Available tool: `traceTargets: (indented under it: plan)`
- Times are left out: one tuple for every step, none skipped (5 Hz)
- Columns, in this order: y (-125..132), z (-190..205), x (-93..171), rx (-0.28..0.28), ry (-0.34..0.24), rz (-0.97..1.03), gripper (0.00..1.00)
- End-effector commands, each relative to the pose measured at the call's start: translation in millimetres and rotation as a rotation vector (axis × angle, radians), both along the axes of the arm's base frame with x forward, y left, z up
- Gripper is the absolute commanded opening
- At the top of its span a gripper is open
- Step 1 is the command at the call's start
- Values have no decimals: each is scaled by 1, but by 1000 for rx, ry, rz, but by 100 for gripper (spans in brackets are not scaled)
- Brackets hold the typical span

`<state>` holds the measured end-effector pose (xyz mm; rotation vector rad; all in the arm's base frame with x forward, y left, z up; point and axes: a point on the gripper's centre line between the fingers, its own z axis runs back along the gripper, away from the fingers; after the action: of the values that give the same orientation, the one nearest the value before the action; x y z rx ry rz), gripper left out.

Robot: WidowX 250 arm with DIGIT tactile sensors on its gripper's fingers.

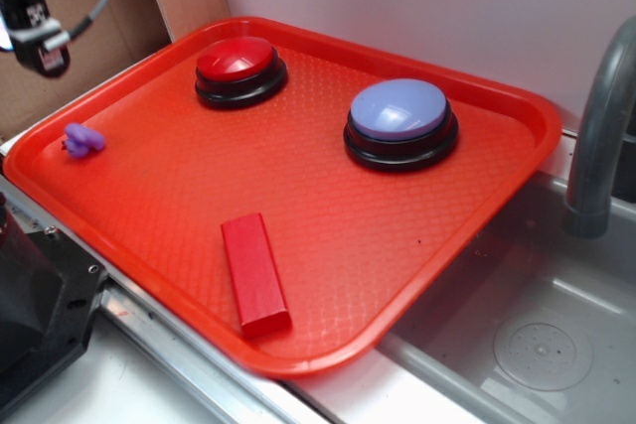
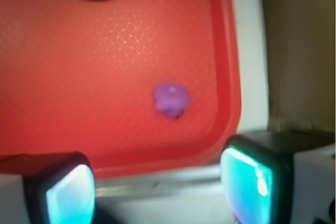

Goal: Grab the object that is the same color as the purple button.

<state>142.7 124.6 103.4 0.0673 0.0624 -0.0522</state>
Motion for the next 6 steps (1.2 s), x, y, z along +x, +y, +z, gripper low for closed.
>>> traceTargets:
  plan:
    - [10, -17, 6, 20, -64, -176, 100]
    - [10, -17, 6, 20, -64, -176, 100]
    - [10, -17, 6, 20, -64, -176, 100]
    - [10, -17, 6, 20, -64, -176, 100]
    - [18, -42, 12, -49, -94, -208, 100]
    - [19, -83, 25, -17, -53, -219, 100]
